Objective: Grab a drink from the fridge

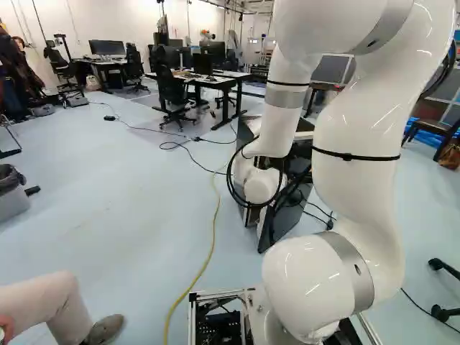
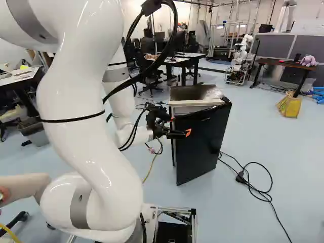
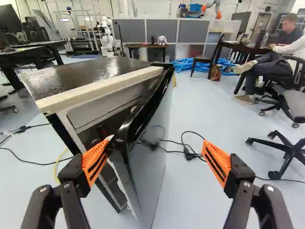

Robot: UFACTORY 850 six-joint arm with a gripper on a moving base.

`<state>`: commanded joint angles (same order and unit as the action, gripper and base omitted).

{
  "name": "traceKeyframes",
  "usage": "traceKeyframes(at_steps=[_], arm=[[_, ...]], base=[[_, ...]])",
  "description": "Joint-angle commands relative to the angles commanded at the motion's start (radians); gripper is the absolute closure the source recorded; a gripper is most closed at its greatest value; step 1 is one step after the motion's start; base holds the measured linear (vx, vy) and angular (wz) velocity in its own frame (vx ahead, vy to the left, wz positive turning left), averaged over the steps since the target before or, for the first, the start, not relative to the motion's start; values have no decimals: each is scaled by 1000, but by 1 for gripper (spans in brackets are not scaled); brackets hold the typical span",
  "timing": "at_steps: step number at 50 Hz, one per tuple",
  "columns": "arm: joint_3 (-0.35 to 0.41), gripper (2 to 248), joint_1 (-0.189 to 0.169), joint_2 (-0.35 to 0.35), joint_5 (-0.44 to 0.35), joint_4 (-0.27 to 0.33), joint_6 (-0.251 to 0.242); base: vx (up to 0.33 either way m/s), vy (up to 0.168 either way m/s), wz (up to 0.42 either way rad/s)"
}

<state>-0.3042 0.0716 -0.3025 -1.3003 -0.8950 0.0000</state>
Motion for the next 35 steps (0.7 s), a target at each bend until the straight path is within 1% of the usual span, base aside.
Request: traceKeyframes(at_steps=[11,35], arm=[[22,3,-21,16,6,-17,0],[63,3,-72,46,48,-94,0]], base=[[0,0,0],[0,0,0]])
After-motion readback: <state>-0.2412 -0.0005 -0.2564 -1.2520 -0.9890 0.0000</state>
